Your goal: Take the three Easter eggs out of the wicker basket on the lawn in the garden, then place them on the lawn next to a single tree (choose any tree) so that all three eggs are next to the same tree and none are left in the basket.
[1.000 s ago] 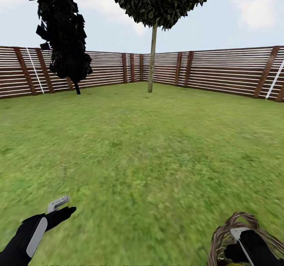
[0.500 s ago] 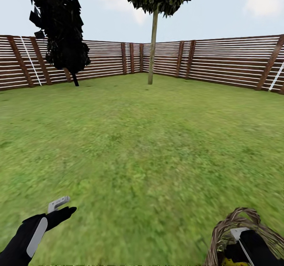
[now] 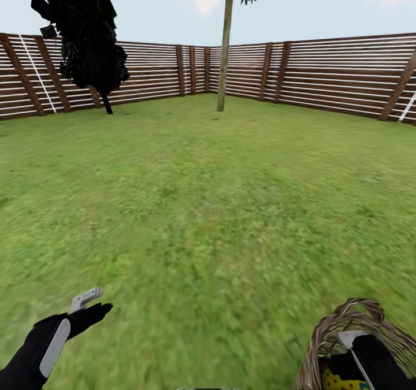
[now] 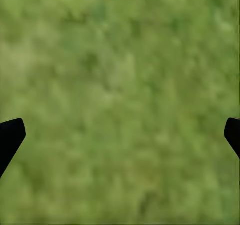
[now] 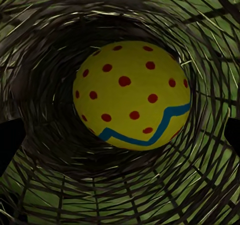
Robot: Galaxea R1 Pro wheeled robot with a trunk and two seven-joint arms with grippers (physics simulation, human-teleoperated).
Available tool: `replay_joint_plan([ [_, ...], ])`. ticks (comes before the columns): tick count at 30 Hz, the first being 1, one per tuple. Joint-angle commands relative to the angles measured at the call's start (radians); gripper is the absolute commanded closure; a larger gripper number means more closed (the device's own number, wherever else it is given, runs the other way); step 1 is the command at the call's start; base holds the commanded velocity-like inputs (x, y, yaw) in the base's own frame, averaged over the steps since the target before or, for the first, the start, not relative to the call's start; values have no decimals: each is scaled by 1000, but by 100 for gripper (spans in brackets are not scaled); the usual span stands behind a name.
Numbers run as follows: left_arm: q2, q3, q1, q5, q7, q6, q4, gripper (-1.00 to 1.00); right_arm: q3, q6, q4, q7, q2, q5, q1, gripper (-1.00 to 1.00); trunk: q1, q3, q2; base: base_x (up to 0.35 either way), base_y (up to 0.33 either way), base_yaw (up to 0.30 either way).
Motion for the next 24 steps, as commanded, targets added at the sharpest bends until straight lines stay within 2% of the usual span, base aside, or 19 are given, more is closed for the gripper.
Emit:
replay_joint_plan([
  [1,0,2,0,0,-4,6,-1,-100,-2,2,-7,10,0,11,0,-100,0,-5,-1,0,0,0],
  [6,-2,-2,-1,-1,-4,4,24,-100,-3,-25,-39,8,-1,11,0,-100,2,-24,-2,0,0,0],
  [12,-19,0,0,0,-5,4,29,-100,-2,-30,-43,7,0,11,0,-100,5,-47,-3,0,0,0],
  [24,-21,0,0,0,-4,4,30,-100,-4,-30,-44,8,-1,11,0,-100,11,-94,-6,26,0,0],
])
